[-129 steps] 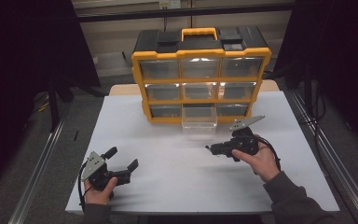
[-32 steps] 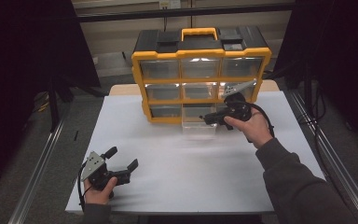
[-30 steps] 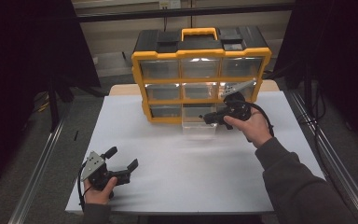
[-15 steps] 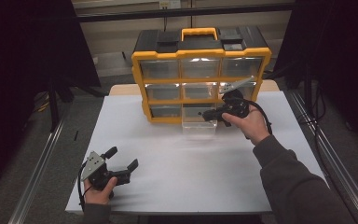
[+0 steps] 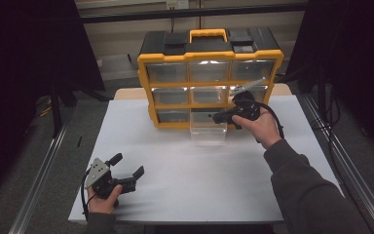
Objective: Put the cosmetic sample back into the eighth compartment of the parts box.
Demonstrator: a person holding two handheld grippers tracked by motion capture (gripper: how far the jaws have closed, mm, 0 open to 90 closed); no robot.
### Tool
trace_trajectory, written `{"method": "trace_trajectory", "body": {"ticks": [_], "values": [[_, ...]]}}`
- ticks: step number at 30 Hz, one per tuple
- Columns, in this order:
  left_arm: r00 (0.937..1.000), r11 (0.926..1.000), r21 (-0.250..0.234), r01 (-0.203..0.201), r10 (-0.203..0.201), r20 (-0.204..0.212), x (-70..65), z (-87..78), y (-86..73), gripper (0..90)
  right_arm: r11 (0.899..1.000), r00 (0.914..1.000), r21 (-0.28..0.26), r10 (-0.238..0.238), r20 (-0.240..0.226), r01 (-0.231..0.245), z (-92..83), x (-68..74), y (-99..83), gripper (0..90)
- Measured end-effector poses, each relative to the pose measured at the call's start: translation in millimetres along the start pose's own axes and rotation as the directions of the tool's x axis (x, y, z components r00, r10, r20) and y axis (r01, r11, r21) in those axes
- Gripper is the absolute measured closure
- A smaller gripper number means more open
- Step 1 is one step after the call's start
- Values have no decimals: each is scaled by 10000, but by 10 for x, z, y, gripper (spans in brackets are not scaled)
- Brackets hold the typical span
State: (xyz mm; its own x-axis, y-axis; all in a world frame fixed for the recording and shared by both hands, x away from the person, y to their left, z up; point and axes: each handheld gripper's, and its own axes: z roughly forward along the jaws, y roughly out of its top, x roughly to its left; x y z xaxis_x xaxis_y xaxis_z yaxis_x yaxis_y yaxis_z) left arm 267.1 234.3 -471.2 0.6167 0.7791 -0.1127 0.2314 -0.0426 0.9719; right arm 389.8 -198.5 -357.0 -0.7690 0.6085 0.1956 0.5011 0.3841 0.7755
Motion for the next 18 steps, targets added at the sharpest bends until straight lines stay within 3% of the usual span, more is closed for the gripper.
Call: {"method": "trace_trajectory", "body": {"ticks": [18], "values": [[10000,10000,-19,41,-41,34,-1,2,-2,17,9999,9998,150,-30,216,27,67,-58,34,812]]}}
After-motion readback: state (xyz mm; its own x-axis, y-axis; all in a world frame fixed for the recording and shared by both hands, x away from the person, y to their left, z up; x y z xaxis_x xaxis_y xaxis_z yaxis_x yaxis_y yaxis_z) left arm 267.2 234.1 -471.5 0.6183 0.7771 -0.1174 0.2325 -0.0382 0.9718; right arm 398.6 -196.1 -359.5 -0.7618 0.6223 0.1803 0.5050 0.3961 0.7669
